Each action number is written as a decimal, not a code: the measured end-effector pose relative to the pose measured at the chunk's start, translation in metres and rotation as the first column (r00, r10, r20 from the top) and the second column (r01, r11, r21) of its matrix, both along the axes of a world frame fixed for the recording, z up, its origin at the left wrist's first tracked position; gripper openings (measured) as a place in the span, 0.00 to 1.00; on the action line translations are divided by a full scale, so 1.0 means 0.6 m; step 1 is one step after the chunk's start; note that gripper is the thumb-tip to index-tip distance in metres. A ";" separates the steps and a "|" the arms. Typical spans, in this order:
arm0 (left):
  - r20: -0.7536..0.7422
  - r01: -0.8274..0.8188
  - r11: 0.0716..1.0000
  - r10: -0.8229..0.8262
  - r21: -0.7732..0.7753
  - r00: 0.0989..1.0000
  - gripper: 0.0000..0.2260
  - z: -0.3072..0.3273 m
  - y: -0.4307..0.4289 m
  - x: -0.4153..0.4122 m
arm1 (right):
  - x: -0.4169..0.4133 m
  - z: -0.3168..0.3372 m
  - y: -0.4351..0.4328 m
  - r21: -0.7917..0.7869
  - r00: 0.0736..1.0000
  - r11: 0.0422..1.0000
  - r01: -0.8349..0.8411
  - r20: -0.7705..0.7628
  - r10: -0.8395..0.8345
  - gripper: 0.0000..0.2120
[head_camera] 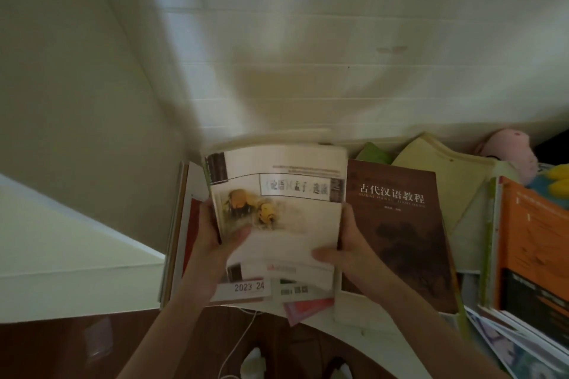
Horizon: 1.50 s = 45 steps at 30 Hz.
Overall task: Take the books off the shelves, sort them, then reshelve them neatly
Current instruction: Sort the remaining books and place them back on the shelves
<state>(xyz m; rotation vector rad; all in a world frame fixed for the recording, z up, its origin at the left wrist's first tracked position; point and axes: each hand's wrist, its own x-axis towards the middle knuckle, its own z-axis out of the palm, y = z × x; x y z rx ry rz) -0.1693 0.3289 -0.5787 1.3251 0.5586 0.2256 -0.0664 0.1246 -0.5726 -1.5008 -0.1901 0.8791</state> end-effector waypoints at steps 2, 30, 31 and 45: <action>0.062 0.051 0.993 -0.058 0.107 0.996 0.26 0.026 0.006 0.016 | 0.014 0.009 0.016 0.019 0.995 0.998 0.051 0.079 -0.053 0.37; -0.062 0.039 0.937 -0.018 0.347 0.998 0.16 -0.001 0.010 0.041 | 0.015 -0.014 0.051 -0.090 0.946 0.986 0.142 0.304 -0.109 0.27; -0.057 0.026 0.929 -0.005 0.370 0.998 0.18 0.003 0.014 0.050 | 0.024 -0.009 0.055 -0.091 0.950 0.985 0.144 0.290 -0.112 0.26; -0.428 0.059 0.960 0.068 0.275 0.901 0.21 -0.067 0.027 0.030 | 0.006 -0.072 0.082 -0.361 0.995 0.932 -0.047 -0.102 0.011 0.26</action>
